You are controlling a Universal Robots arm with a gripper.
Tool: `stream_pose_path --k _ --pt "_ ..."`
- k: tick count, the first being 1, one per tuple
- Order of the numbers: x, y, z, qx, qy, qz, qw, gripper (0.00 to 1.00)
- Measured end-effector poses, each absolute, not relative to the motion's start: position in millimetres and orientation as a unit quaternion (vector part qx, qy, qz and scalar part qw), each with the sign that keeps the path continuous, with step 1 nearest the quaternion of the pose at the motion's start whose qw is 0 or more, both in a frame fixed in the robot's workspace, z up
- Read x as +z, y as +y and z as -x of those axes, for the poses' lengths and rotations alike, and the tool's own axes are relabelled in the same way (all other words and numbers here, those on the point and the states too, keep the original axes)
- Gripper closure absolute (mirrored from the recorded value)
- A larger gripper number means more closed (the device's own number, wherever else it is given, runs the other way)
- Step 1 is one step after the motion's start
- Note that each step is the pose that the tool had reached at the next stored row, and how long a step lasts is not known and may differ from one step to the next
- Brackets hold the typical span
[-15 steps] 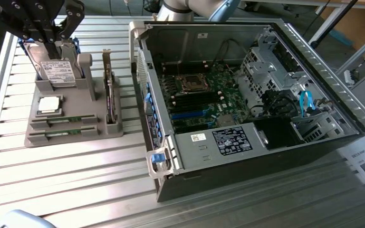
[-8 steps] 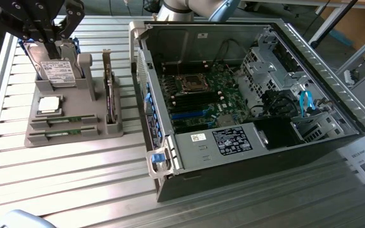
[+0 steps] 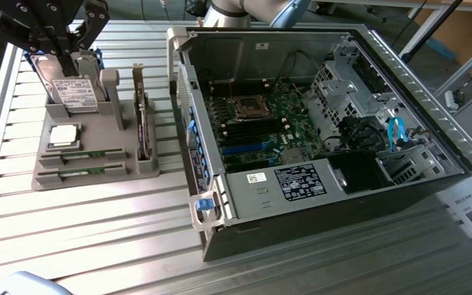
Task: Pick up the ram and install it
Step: 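Pick up the ram and move it above insertion slot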
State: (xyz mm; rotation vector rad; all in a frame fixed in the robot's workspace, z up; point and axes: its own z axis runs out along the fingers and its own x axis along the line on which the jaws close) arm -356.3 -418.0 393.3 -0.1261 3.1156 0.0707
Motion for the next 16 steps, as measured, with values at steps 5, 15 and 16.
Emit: stream_pose_path --k 5,15,16 --pt "393.3 -418.0 356.3 0.023 0.998 0.056 0.011 0.90" --pt "393.3 -418.0 356.3 0.023 0.996 0.087 0.010 0.90" --pt "393.3 -418.0 356.3 0.023 0.996 0.090 0.010 0.90"
